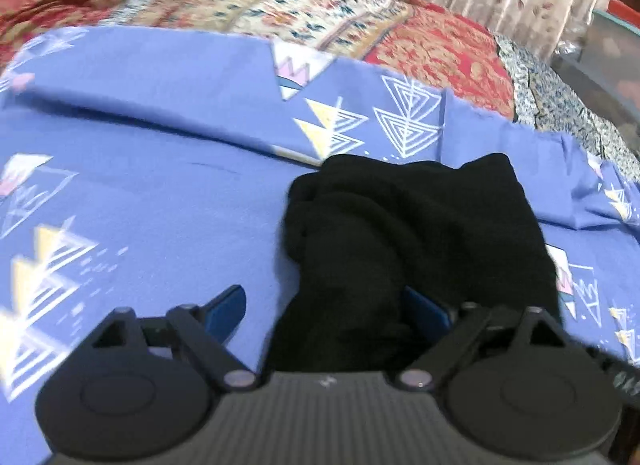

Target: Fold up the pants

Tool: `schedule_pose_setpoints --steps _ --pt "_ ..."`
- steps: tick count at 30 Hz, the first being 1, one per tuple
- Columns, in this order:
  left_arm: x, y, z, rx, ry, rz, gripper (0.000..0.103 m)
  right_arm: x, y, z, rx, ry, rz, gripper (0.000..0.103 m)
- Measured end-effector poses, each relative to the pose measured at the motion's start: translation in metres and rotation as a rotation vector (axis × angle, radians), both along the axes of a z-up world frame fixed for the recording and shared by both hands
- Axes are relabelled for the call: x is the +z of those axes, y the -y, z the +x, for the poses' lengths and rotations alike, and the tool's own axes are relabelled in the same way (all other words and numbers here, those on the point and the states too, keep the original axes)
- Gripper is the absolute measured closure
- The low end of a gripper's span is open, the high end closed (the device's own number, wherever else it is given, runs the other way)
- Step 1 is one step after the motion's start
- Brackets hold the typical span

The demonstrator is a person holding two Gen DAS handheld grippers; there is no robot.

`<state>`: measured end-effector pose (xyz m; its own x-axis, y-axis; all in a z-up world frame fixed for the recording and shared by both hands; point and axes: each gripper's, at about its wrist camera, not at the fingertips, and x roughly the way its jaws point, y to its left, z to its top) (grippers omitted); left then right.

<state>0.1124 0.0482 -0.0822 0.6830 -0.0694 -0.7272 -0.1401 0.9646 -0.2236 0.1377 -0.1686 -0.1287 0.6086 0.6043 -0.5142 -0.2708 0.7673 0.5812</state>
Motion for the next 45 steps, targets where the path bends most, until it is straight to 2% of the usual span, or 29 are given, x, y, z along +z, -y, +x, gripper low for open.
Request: schedule_pose_setpoints --steps 2,6,14,21,27,31,38,45 --pt "0.006 0.001 -0.023 0.012 0.008 0.016 0.014 -0.001 0.003 -0.017 -0.019 -0.021 0.008 0.012" --pt "0.012 0.015 -0.078 0.01 -0.006 0.134 0.012 0.001 0.014 -0.056 -0.066 -0.089 0.01 0.012" --pt "0.008 0.031 -0.176 0.036 -0.106 0.22 0.011 0.015 -0.006 -0.146 -0.048 -0.087 -0.228 0.012" --pt "0.024 0.053 -0.249 0.049 -0.047 0.279 0.002 0.021 -0.014 -0.214 -0.099 -0.106 -0.319 0.012" --pt "0.032 0.064 -0.283 0.028 -0.029 0.276 0.0 0.027 0.0 -0.248 -0.155 -0.131 -0.304 0.012" --pt "0.031 0.067 -0.297 0.022 -0.034 0.251 0.0 0.034 0.005 -0.263 -0.169 -0.113 -0.291 0.012" --pt "0.028 0.071 -0.304 0.002 -0.058 0.231 0.0 0.04 -0.003 -0.271 -0.177 -0.043 -0.326 0.012" --pt "0.021 0.071 -0.299 0.001 -0.063 0.237 0.0 0.029 -0.004 -0.266 -0.168 -0.065 -0.352 0.012"
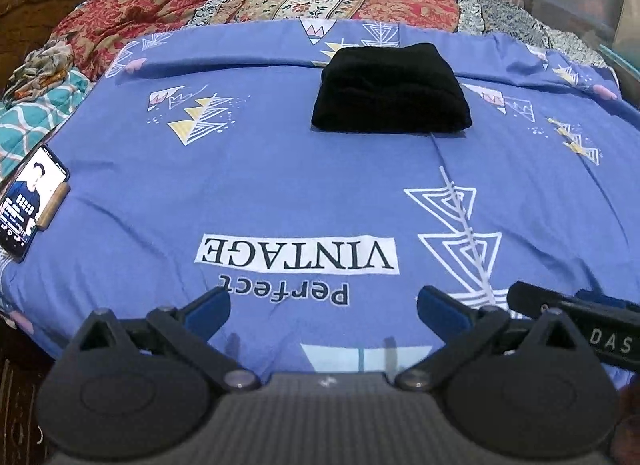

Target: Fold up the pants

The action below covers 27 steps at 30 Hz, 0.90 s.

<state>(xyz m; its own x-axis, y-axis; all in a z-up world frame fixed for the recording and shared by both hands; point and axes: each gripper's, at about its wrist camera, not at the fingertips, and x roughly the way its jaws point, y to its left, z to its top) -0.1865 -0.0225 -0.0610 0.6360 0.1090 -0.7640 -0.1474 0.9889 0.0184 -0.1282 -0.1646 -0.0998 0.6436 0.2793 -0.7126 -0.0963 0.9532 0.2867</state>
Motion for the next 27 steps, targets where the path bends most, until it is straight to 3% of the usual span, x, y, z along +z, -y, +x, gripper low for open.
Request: schedule_pose_setpoints --steps 15,22,27 --pt "-0.034 0.0 0.026 0.001 -0.122 0.028 0.0 -0.013 0.002 0.019 -0.023 -0.047 -0.014 0.01" --pt "-0.041 0.001 0.033 0.0 -0.146 0.051 0.0 -0.016 0.003 0.026 -0.009 -0.071 -0.002 0.0" --pt "-0.044 0.001 0.038 0.004 -0.16 0.061 0.0 -0.018 0.009 0.029 -0.015 -0.081 0.04 0.0"
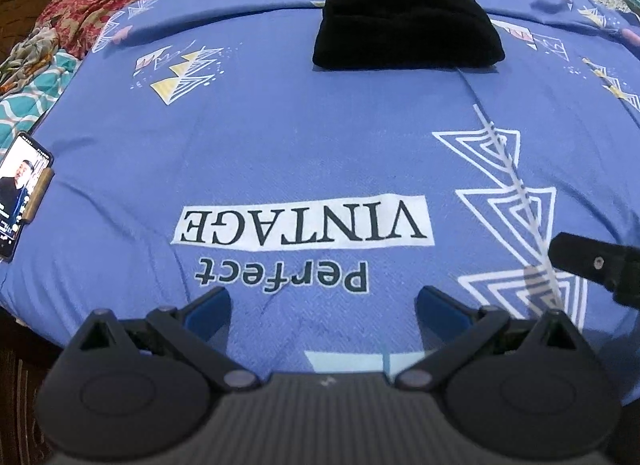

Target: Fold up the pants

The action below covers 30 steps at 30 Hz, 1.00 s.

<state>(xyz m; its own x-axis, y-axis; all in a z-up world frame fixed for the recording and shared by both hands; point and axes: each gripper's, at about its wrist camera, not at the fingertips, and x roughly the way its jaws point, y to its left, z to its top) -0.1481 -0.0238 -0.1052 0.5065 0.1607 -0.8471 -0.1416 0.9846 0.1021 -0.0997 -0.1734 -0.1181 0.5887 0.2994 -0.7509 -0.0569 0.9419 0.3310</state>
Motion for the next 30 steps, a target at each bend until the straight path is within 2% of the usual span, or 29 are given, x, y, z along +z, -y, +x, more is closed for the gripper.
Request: schedule_pose_setpoints --steps 13,19,30 --pt "-0.006 -0.002 0.006 0.011 -0.02 -0.002 0.0 0.0 0.006 -0.001 -0.01 0.014 0.025 0.0" --pt "-0.006 -0.003 0.007 0.017 -0.026 -0.005 0.0 0.0 0.003 -0.001 0.001 0.007 0.008 0.0" --pt "-0.001 0.003 0.0 0.007 -0.02 0.049 0.0 0.003 -0.006 -0.004 0.02 -0.005 -0.066 0.0"
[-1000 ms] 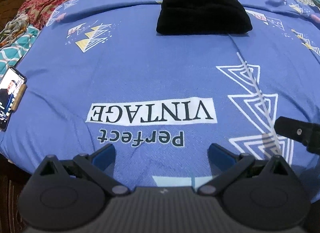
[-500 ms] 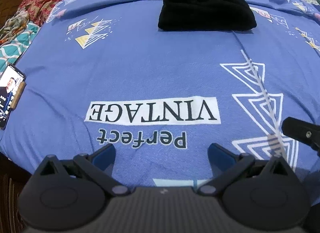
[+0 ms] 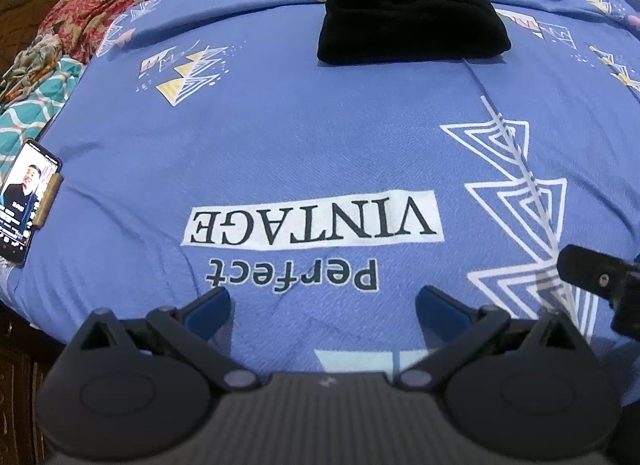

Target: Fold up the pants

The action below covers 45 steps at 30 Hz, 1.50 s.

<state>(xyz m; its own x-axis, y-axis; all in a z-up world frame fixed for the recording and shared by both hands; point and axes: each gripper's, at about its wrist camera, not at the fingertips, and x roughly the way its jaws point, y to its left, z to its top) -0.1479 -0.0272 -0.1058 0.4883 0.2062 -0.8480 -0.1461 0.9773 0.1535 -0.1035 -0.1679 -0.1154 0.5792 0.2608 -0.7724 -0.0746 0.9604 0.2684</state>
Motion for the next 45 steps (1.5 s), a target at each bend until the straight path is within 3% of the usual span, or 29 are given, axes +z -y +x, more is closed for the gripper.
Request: schedule_pose_setpoints --steps 13,45 --pt "0.017 -0.008 -0.013 0.029 0.066 0.017 0.0 0.012 -0.01 -0.011 0.021 0.041 -0.023 0.0" --pt "0.017 -0.017 -0.027 0.059 0.064 -0.01 0.0 0.012 -0.014 -0.024 0.018 0.008 0.003 0.0"
